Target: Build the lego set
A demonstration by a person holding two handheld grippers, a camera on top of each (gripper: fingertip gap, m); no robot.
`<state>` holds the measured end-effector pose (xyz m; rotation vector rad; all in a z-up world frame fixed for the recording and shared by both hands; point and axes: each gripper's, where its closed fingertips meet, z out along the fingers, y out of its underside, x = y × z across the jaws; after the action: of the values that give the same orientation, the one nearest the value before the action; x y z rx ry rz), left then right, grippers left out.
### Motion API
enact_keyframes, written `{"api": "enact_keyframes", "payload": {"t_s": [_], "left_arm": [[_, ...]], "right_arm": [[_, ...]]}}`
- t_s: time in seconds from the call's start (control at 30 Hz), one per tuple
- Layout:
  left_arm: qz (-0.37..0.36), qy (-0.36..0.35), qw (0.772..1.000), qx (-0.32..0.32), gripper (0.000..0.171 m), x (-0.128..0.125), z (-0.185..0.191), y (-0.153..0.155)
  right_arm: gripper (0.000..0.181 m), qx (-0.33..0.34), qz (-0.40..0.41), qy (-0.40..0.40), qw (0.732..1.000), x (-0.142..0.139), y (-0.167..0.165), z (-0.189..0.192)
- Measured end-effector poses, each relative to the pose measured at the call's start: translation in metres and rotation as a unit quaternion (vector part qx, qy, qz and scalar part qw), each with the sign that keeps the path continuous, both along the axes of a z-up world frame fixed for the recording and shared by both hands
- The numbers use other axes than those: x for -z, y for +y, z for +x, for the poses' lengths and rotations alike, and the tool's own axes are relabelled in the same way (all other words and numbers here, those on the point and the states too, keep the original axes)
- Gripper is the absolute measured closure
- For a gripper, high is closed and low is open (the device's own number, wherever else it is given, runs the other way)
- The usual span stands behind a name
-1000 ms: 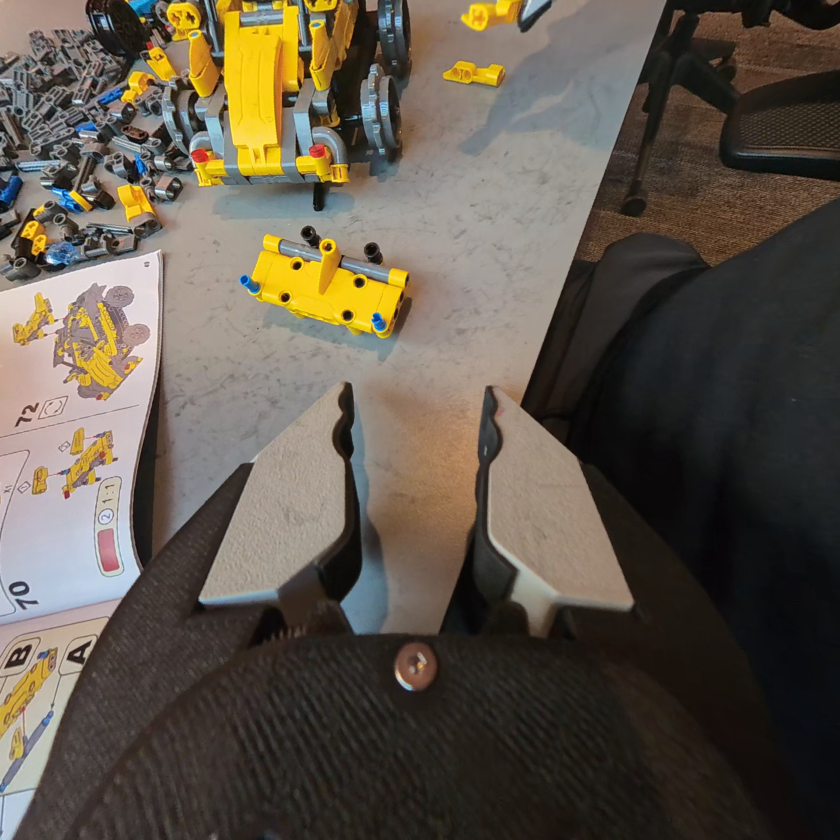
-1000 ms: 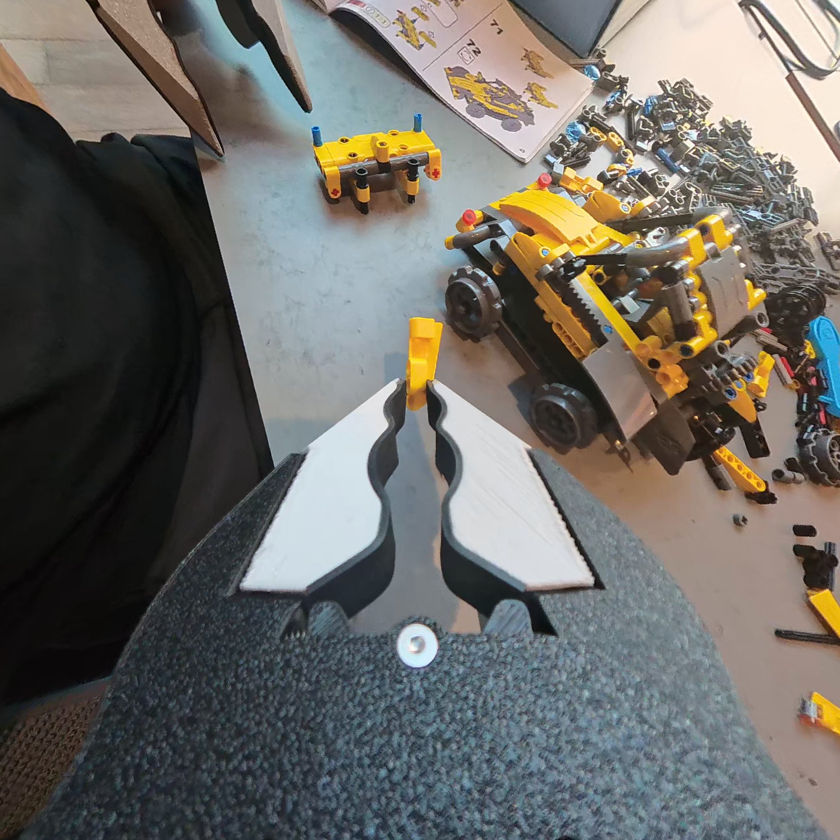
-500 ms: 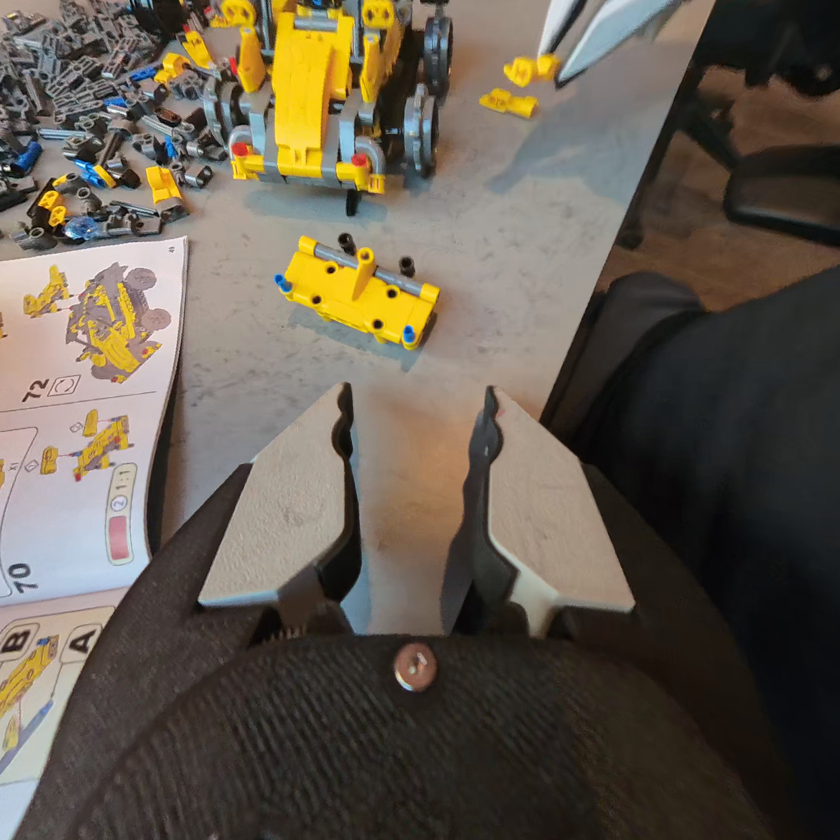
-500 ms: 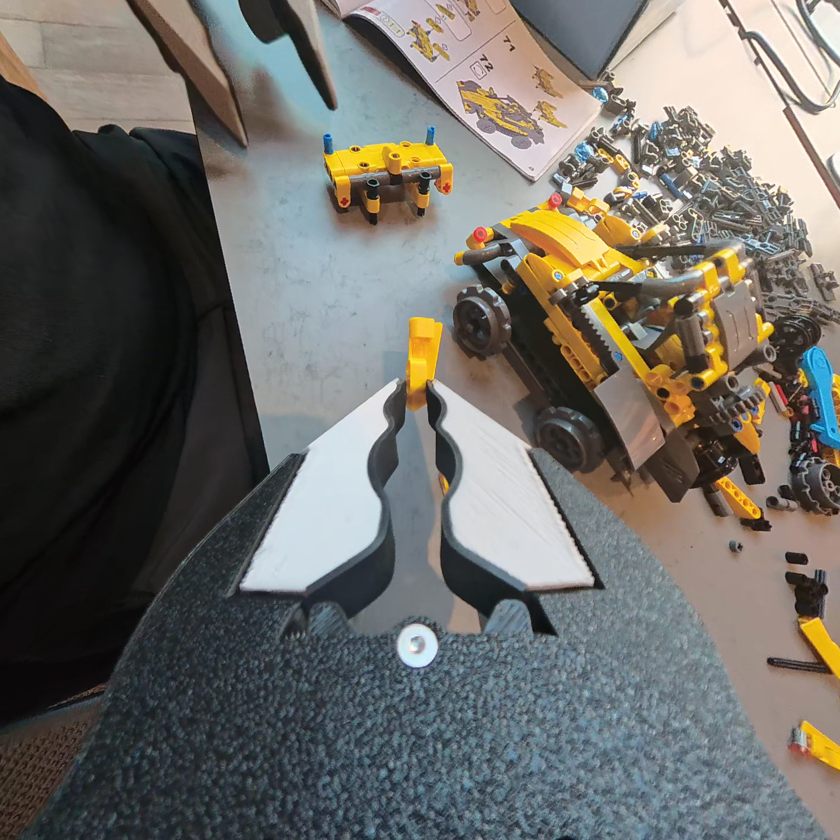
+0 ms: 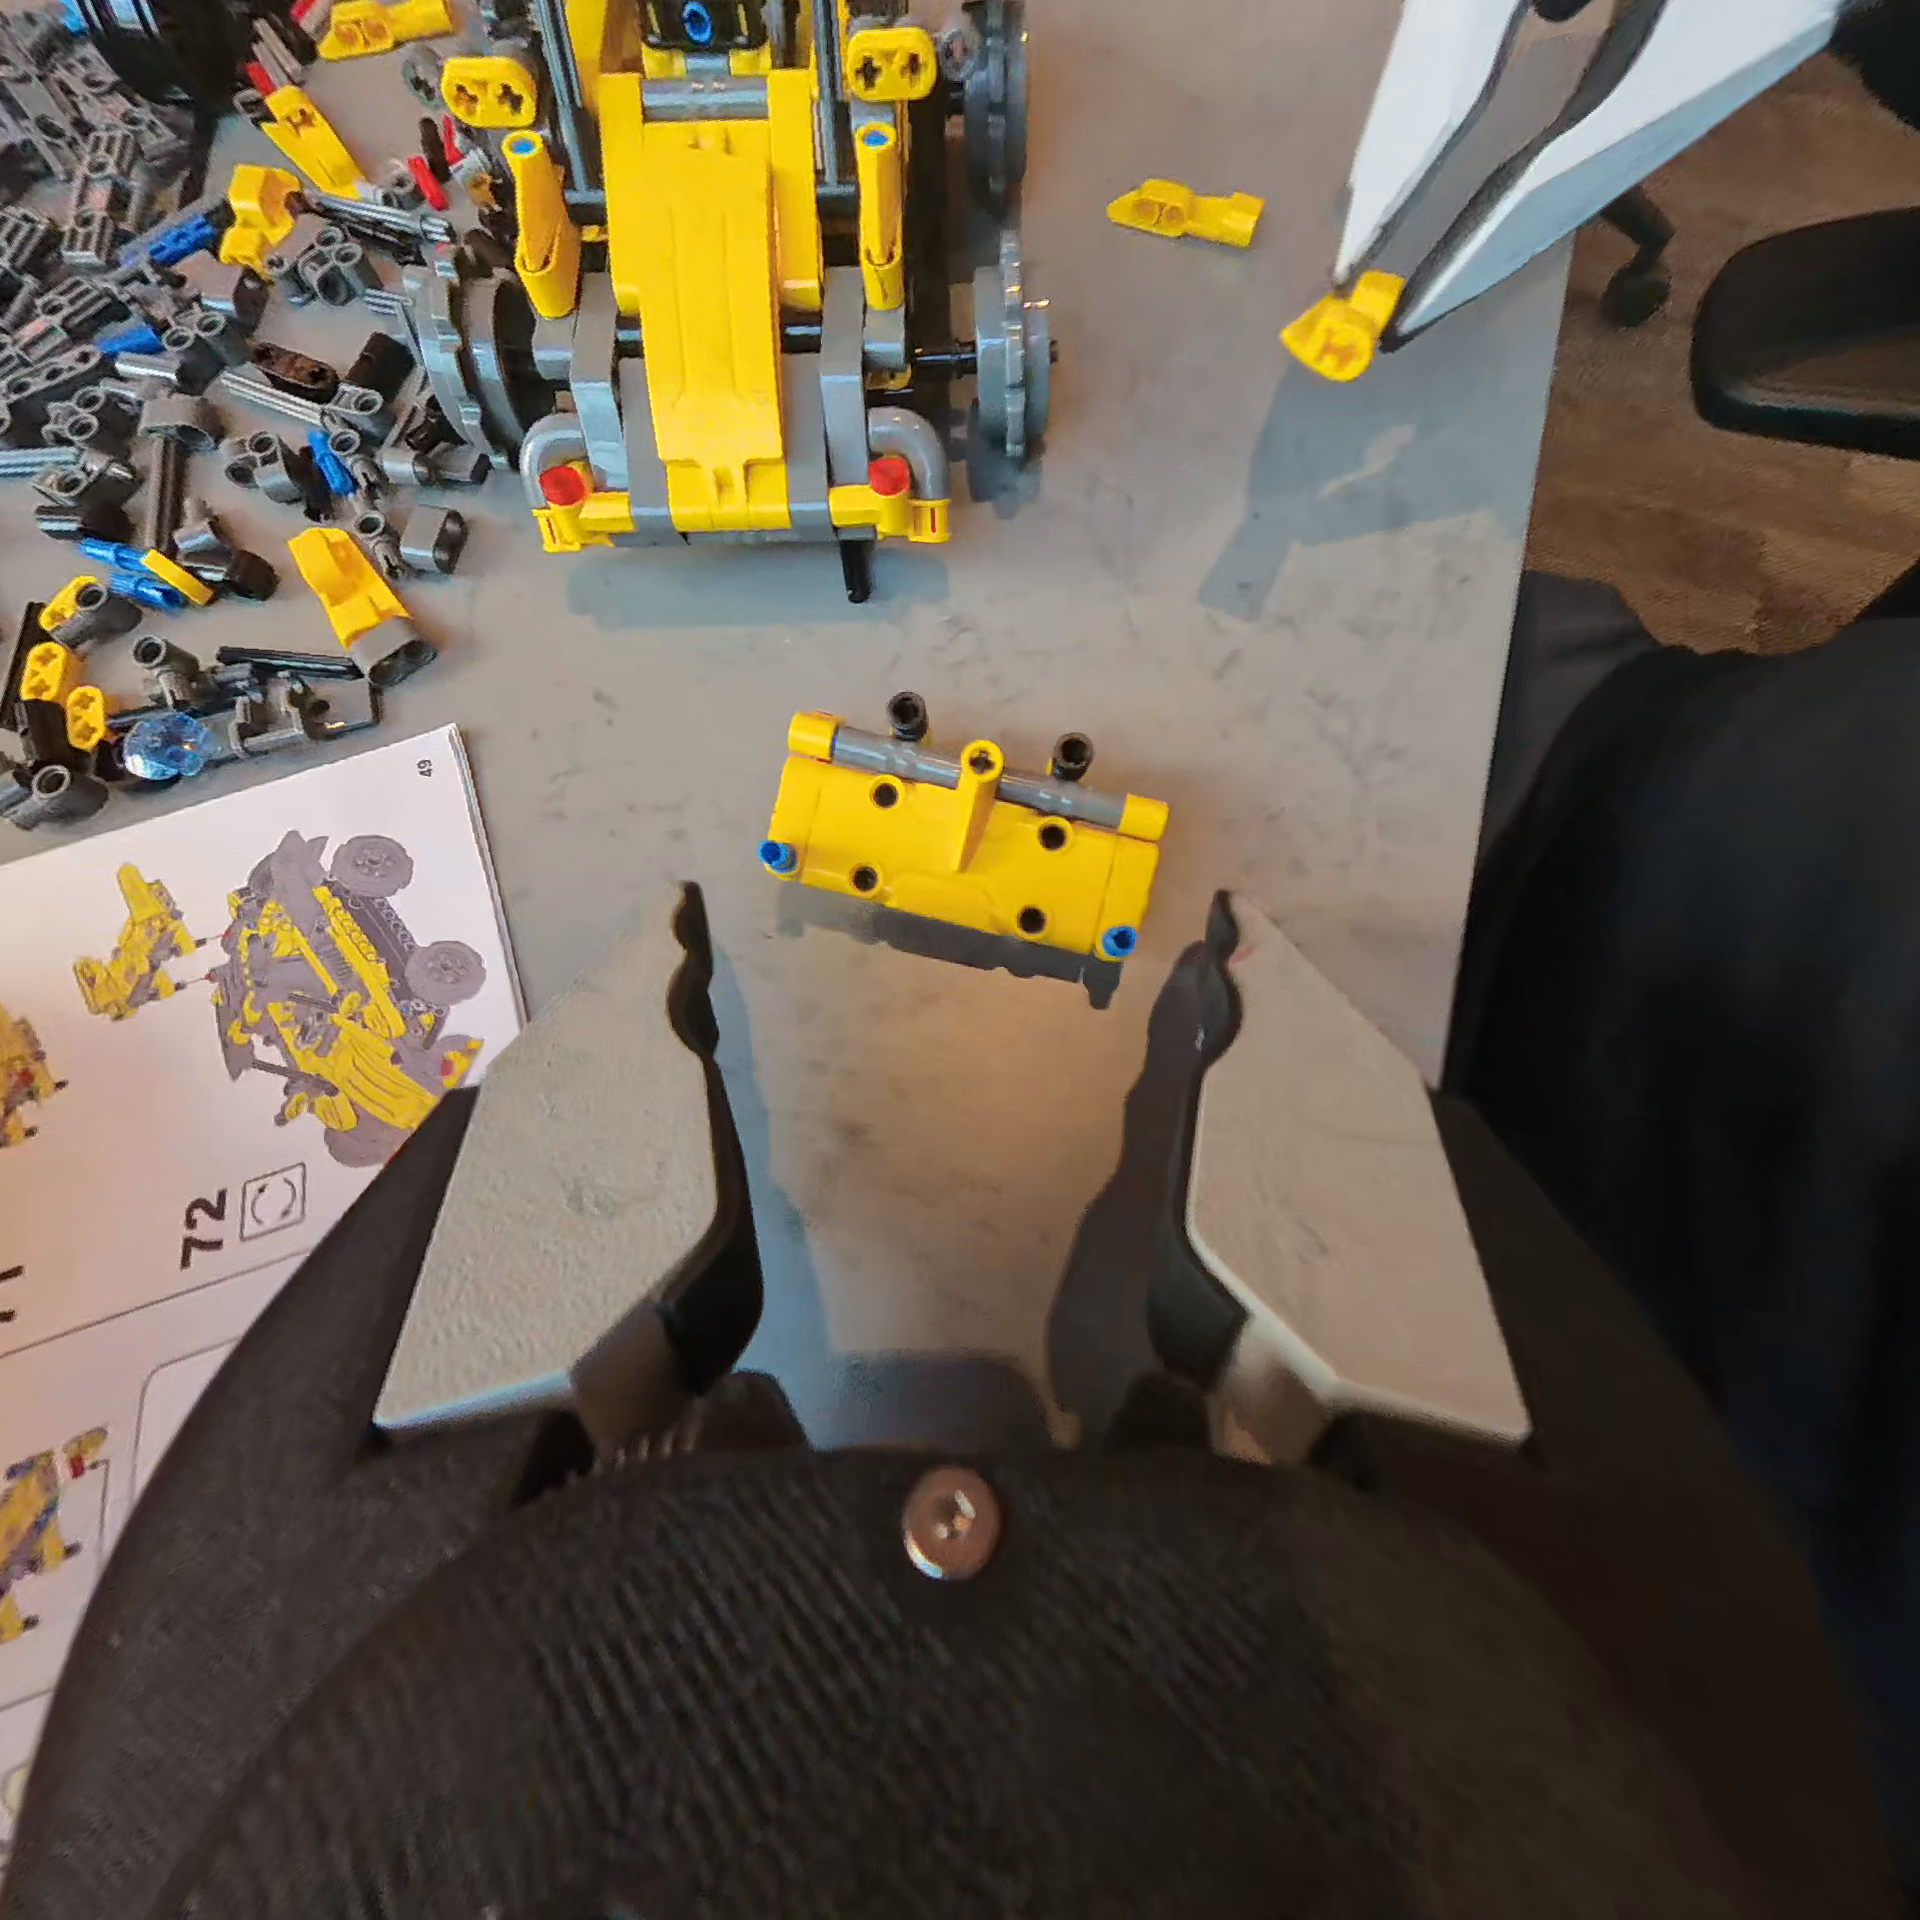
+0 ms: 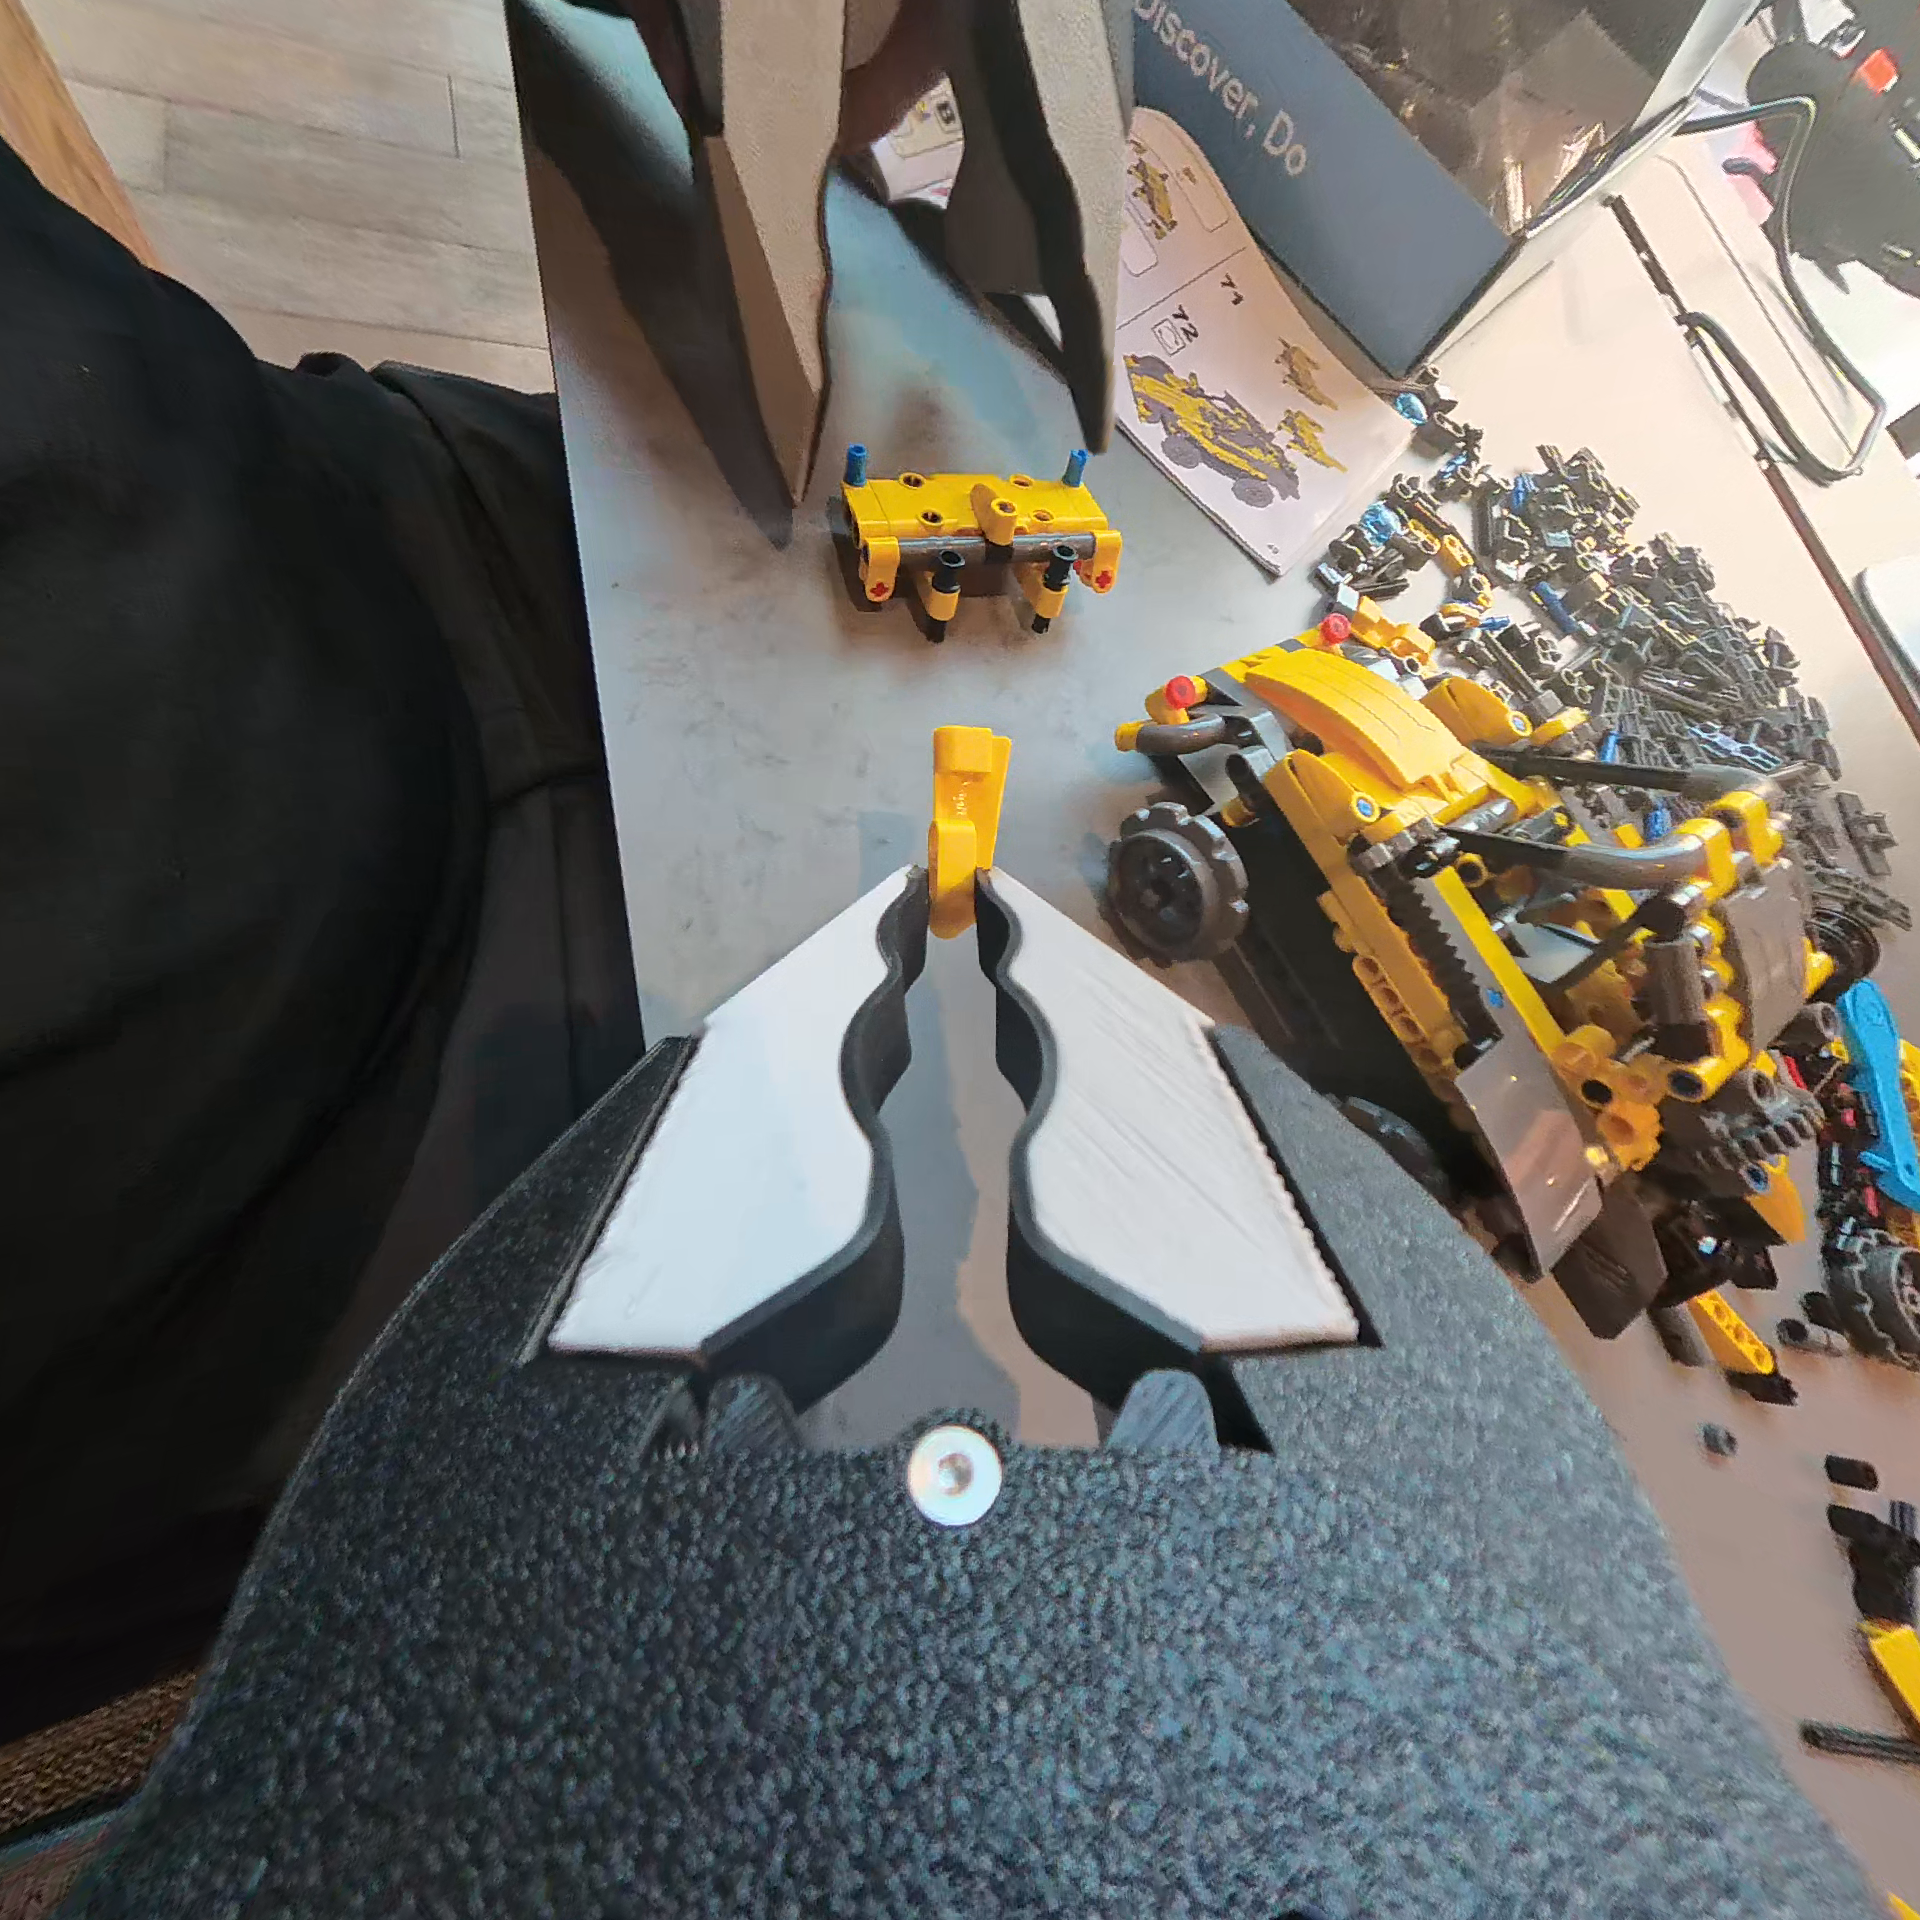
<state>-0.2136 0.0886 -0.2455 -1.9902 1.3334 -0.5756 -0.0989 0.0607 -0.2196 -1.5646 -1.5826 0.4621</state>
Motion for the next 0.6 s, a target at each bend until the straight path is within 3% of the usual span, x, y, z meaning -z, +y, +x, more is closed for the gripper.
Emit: {"api": "enact_keyframes", "payload": {"t_s": [0.3, 0.6], "left_arm": [[-0.018, 0.017, 1.0, 0.005, 0.096, 0.016, 0.006, 0.001], [-0.014, 0.011, 0.998, -0.054, 0.096, 0.015, -0.025, -0.043]], "right_arm": [[0.172, -0.008, -0.002, 0.009, 1.0, 0.004, 0.001, -0.006], [0.173, 0.009, 0.015, 0.005, 1.0, 0.009, 0.015, -0.008]]}}
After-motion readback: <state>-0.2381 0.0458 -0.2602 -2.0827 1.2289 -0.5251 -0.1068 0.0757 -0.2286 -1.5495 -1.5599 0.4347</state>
